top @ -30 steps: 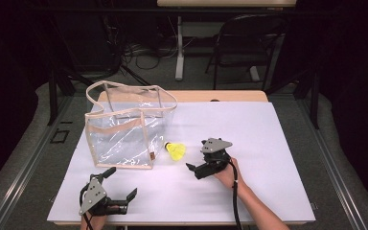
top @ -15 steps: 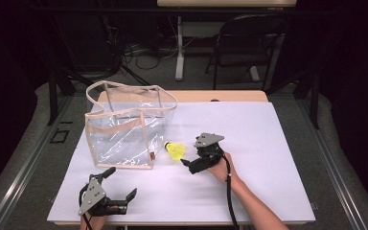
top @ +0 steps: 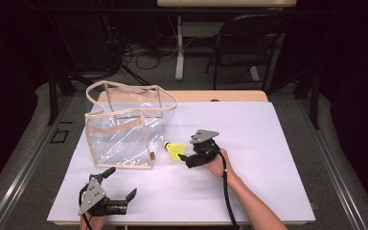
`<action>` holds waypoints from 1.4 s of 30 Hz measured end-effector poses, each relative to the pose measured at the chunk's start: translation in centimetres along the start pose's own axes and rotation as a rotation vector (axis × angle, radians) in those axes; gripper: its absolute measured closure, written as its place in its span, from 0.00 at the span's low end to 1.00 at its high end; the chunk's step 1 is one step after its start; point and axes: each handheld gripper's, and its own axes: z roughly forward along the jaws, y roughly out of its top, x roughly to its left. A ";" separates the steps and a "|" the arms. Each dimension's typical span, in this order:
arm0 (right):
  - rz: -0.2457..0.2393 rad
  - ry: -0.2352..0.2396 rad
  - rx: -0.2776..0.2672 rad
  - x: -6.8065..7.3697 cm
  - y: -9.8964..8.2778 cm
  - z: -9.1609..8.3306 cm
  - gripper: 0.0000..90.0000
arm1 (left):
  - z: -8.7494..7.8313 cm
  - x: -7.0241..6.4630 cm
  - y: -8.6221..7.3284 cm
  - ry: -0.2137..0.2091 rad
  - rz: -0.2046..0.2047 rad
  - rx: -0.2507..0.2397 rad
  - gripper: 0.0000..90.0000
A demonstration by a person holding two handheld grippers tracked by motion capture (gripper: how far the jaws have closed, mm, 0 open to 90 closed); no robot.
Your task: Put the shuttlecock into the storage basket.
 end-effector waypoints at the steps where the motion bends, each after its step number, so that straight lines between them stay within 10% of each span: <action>1: 0.000 0.001 0.002 0.0 0.0 0.1 0.18 | 0.0 0.0 0.0 0.000 -0.001 0.000 0.00; 15: 0.006 0.007 0.057 0.1 0.6 1.8 0.57 | 0.0 0.0 0.0 -0.001 -0.003 -0.003 0.00; 42: 0.020 -0.031 0.122 0.1 0.6 3.2 0.99 | 0.1 -0.1 0.0 -0.004 0.000 -0.001 0.00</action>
